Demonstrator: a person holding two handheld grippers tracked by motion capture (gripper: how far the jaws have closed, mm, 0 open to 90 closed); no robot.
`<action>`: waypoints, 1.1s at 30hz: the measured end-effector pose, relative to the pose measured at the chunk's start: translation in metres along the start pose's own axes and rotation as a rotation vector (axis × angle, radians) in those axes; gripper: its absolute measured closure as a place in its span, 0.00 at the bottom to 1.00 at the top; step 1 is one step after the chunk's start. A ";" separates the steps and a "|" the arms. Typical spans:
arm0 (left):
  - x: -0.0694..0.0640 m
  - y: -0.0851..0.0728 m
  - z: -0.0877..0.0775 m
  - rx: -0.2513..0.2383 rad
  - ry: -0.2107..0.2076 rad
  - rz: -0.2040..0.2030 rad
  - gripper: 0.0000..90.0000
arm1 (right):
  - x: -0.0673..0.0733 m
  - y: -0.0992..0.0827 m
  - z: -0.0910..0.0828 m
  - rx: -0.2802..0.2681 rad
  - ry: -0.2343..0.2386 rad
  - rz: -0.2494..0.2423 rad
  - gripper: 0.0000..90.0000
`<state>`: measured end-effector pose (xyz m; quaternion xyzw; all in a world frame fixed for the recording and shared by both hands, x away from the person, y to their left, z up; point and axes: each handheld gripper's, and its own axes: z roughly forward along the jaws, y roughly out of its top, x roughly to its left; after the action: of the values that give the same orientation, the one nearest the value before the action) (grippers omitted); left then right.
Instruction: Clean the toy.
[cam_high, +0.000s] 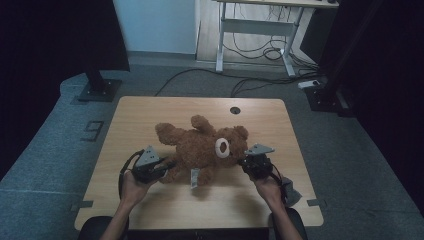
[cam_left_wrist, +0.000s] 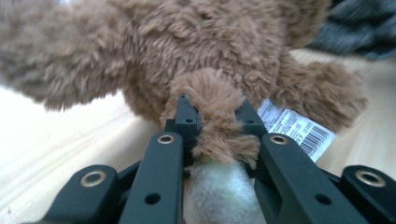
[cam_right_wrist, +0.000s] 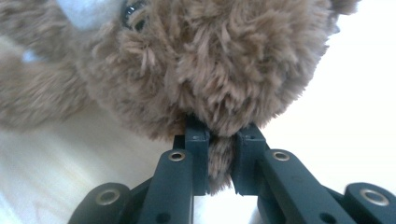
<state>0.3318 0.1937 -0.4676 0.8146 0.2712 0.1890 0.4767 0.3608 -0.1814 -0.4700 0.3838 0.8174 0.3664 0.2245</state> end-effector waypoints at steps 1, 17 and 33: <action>-0.004 0.002 -0.004 -0.017 0.003 0.005 0.85 | -0.003 0.005 -0.002 -0.011 -0.003 -0.003 0.88; -0.059 0.017 -0.008 -0.047 -0.008 0.097 0.84 | -0.031 0.057 0.012 -0.029 -0.038 -0.051 0.89; -0.087 0.010 0.027 0.021 -0.025 0.148 0.84 | -0.032 0.073 0.066 0.025 -0.045 -0.073 0.90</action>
<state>0.2822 0.1174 -0.4756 0.8398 0.2062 0.2108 0.4559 0.4566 -0.1469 -0.4527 0.3644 0.8303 0.3388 0.2510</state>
